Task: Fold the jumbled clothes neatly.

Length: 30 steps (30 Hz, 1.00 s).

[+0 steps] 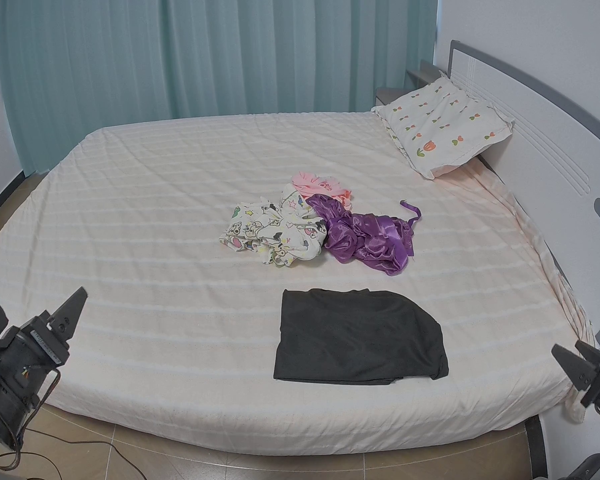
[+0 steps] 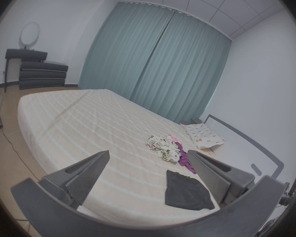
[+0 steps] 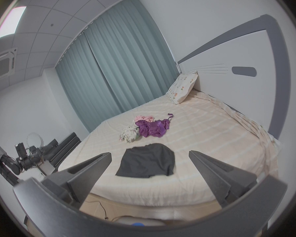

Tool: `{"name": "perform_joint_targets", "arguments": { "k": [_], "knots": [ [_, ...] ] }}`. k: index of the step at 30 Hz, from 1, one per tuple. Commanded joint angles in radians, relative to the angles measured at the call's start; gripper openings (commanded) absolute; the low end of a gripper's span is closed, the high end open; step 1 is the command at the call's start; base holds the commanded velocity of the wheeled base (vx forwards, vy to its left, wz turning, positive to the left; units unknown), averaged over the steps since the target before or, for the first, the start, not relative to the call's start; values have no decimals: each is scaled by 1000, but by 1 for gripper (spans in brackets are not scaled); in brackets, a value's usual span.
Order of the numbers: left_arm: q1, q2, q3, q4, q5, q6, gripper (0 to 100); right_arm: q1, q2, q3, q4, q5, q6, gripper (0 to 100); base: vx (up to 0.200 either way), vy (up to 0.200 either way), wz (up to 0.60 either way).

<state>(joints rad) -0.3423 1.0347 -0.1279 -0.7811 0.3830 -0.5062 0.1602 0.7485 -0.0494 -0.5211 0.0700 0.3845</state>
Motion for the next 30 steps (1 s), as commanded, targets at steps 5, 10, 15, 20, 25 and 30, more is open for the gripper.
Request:
{"name": "perform_joint_targets", "arguments": {
  "k": [5, 10, 15, 20, 25, 30],
  "knots": [
    [17, -550, 94, 276, 223, 278, 100, -68, -650, 17, 533, -1, -128, 100, 0, 0, 0],
    [26, -640, 122, 296, 281, 365, 100, -131, -689, 14, 543, -1, -199, 100, 0, 0, 0],
    [89, -772, 126, 444, 295, 433, 100, -153, -739, 14, 544, 4, -259, 100, 0, 0, 0],
    [131, -904, 126, 522, 295, 502, 100, -156, -747, 17, 539, -26, -332, 100, 0, 0, 0],
    [171, -940, 126, 553, 294, 506, 100, -156, -745, 19, 538, -59, -363, 100, 0, 0, 0],
    [298, -953, 128, 605, 286, 543, 100, -162, -745, 36, 549, -81, -400, 100, 0, 0, 0]
  ]
}}
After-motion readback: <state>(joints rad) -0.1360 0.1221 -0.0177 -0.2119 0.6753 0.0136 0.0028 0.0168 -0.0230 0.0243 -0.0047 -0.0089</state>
